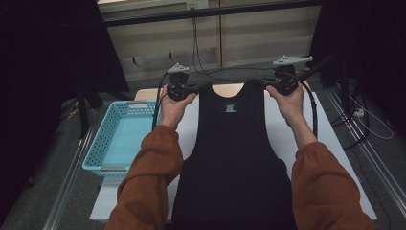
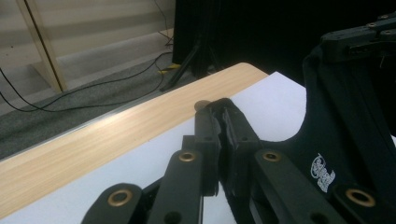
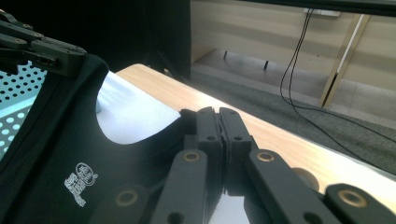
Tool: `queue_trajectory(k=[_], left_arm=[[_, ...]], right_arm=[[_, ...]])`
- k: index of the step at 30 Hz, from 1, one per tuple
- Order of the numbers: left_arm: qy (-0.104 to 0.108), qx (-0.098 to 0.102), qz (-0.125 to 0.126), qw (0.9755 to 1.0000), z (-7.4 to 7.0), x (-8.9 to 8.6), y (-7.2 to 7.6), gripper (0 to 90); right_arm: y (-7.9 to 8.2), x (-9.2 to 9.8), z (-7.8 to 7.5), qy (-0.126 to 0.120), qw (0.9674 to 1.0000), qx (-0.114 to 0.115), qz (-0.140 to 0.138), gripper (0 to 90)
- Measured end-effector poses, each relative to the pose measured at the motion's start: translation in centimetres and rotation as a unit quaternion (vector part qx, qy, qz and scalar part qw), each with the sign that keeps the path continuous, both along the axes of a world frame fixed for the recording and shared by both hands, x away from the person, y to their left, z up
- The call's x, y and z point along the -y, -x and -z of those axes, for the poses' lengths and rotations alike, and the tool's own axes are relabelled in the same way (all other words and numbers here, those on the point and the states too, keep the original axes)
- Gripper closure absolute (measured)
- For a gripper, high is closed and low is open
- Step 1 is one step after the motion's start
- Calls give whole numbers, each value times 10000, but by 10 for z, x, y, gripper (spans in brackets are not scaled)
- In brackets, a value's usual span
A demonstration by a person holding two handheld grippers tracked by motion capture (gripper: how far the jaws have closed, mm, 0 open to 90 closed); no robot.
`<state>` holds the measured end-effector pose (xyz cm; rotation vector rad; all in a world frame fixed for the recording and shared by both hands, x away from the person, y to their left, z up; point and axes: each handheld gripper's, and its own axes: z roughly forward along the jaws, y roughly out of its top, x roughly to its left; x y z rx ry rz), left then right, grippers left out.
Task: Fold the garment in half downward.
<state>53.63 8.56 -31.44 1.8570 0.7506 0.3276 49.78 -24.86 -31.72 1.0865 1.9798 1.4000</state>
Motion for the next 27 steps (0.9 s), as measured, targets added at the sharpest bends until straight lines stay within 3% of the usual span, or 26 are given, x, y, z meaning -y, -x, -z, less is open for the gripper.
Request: queue_trajectory(k=[14,24,27], left_arm=[[121,128,-80,9998,-18,0,-5,857],[71,343,-61,9994,-44,-2,-4,858],[150,368,-74,9992,-47,-3,-4,858]], right_arm=[[-2,1,-23,-67,9997,211,79,891],[-2,3,-44,-131,9990,404,150,891],[-3,3,-49,-109,9989,438,150,891]])
